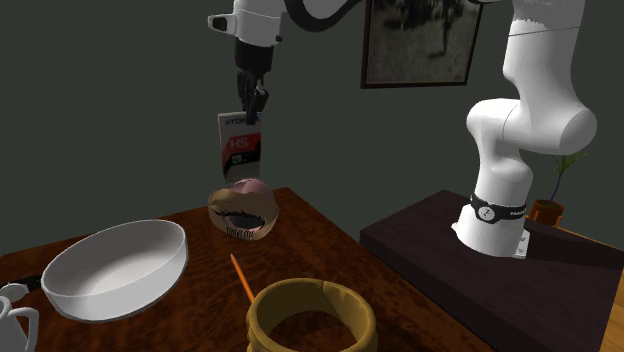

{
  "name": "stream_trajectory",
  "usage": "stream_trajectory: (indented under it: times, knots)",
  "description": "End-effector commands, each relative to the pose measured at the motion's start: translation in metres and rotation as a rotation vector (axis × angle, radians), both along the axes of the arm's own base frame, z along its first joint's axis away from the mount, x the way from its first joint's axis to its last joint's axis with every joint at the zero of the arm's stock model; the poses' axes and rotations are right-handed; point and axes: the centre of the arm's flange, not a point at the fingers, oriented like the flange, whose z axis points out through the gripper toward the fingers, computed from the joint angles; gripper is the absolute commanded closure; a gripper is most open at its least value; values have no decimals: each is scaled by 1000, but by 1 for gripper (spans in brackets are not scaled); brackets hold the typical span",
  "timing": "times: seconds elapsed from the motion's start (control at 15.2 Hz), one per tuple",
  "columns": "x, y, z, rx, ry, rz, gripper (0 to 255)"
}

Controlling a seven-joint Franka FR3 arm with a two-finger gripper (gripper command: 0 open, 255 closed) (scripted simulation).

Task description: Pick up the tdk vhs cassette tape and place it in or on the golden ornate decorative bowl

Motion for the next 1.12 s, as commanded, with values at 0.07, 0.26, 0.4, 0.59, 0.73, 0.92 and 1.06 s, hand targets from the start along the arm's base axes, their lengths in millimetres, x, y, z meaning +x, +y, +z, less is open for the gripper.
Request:
stream_trajectory:
  times: [0.07,0.26,0.4,0.59,0.73,0.92,1.06]
  knots:
    - [0,0,16,0,0,0,255]
    - [0,0,32,0,0,0,255]
    - [0,0,42,0,0,0,255]
    - [0,0,58,0,0,0,255]
    - [0,0,69,0,0,0,255]
    - [5,25,79,0,0,0,255]
    - [10,51,84,0,0,0,255]
